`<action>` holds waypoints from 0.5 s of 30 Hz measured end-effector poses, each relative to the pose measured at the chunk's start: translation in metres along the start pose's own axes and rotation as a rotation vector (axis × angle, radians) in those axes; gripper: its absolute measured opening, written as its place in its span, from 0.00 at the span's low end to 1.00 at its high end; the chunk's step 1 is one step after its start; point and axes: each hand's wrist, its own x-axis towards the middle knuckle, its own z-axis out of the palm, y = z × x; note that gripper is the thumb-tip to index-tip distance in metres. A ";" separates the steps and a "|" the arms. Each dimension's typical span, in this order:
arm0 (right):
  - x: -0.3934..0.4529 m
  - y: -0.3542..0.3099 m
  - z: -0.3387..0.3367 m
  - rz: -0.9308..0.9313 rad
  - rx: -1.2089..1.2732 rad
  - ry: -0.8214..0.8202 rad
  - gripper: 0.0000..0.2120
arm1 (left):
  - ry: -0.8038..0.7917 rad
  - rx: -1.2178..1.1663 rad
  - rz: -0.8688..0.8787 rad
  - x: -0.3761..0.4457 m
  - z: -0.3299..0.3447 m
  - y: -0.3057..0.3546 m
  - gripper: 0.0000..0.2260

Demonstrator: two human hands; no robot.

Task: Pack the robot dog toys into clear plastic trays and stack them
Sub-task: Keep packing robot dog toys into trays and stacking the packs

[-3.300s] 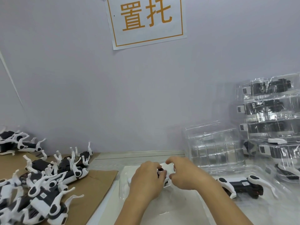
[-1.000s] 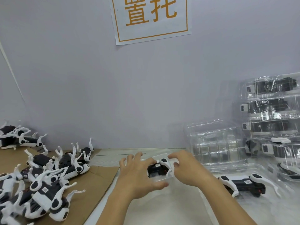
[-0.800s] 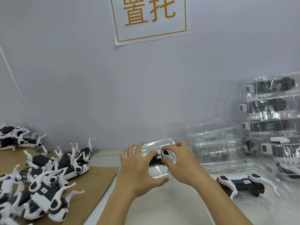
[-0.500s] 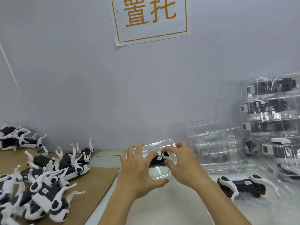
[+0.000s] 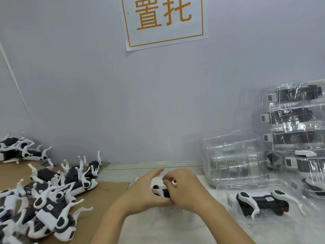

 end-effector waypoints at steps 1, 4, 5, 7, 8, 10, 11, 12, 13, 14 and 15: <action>-0.001 0.000 -0.002 -0.004 0.004 -0.017 0.13 | 0.013 -0.071 0.006 -0.001 -0.004 -0.006 0.40; -0.006 -0.003 -0.002 -0.039 -0.095 -0.090 0.16 | 0.180 -0.232 0.028 0.001 -0.002 -0.025 0.24; -0.007 -0.006 -0.001 -0.060 -0.128 -0.111 0.17 | 0.254 -0.279 0.013 0.004 0.004 -0.029 0.18; -0.010 -0.015 0.003 -0.110 -0.164 -0.130 0.13 | 0.340 -0.534 -0.107 0.010 0.016 -0.033 0.08; -0.011 -0.019 0.005 -0.132 -0.175 -0.130 0.09 | 0.350 -0.683 -0.177 0.012 0.020 -0.034 0.08; -0.010 -0.024 0.007 -0.125 -0.181 -0.131 0.06 | 0.371 -0.852 -0.238 0.014 0.024 -0.038 0.14; -0.009 -0.024 0.007 -0.101 -0.164 -0.141 0.07 | 0.380 -0.868 -0.241 0.014 0.024 -0.038 0.15; -0.007 -0.024 0.006 -0.078 -0.143 -0.153 0.09 | 0.388 -0.869 -0.239 0.014 0.024 -0.036 0.16; -0.005 -0.023 0.005 -0.061 -0.130 -0.169 0.11 | 0.393 -0.866 -0.235 0.013 0.025 -0.034 0.15; -0.002 -0.023 0.004 -0.049 -0.125 -0.186 0.14 | 0.397 -0.850 -0.229 0.013 0.026 -0.033 0.14; 0.000 -0.024 0.002 -0.040 -0.121 -0.204 0.16 | 0.397 -0.832 -0.221 0.014 0.026 -0.032 0.14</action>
